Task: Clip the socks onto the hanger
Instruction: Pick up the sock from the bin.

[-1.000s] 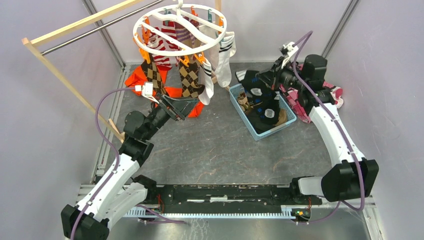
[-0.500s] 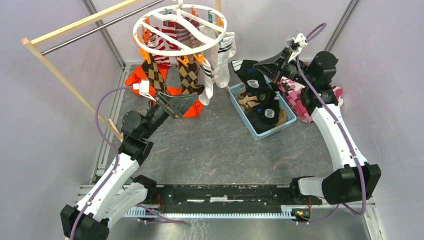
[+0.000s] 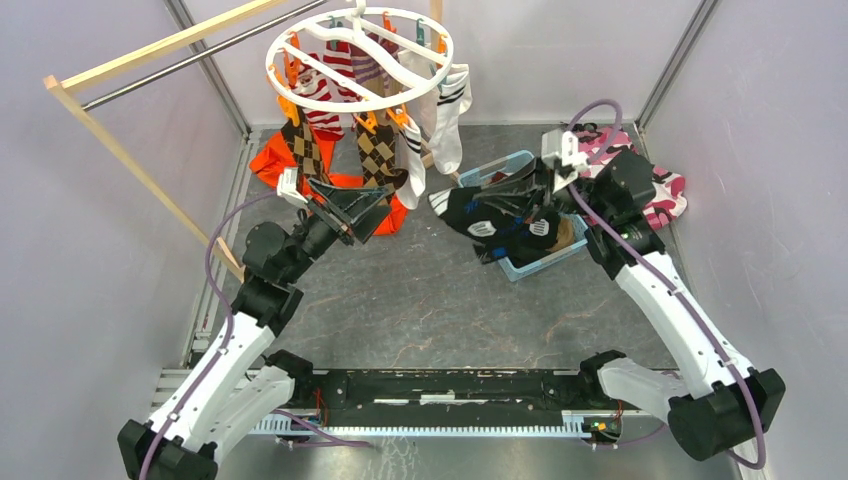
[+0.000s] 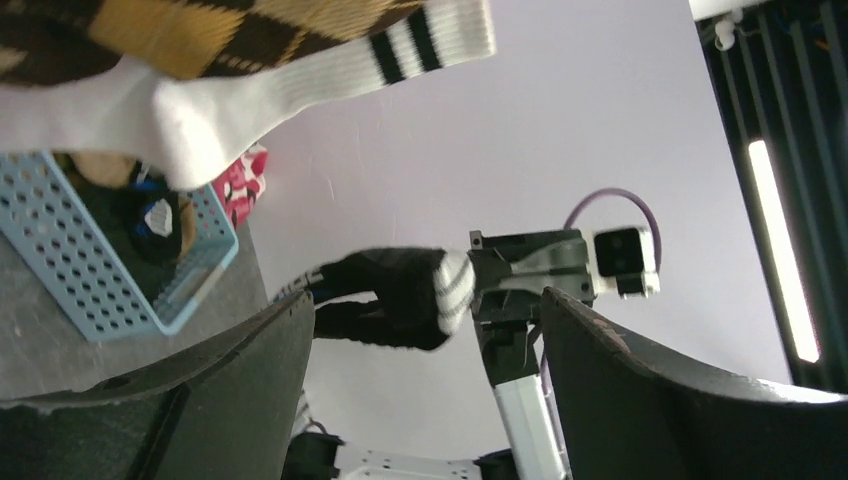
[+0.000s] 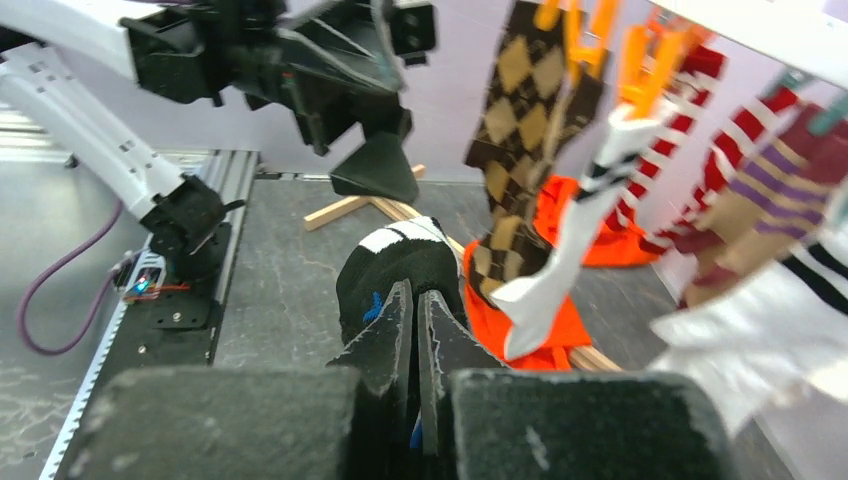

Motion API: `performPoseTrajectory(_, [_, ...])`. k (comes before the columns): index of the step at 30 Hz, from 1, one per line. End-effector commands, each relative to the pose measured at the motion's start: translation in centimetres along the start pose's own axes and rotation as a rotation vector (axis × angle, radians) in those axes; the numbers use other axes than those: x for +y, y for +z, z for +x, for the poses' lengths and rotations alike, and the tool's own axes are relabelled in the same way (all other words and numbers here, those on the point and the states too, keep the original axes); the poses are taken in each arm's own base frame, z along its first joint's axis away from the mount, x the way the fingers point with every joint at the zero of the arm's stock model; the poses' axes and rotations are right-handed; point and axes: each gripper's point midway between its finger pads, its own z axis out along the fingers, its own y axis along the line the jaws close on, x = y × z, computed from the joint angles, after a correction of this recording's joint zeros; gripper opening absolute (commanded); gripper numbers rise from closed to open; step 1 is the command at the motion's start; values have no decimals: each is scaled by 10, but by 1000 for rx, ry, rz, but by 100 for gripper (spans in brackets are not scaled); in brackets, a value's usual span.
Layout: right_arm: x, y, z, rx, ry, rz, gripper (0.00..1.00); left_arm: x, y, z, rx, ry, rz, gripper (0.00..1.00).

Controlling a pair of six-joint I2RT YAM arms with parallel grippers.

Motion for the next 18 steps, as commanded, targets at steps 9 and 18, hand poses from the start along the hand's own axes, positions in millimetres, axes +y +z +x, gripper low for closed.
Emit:
performPoseTrajectory(9, [76, 52, -13, -102, -290, -324, 0, 41, -45, 37, 91, -414, -247, 87])
performPoseTrajectory(18, [100, 85, -11, -166, -367, -462, 0, 54, -66, 57, 151, -577, -284, 87])
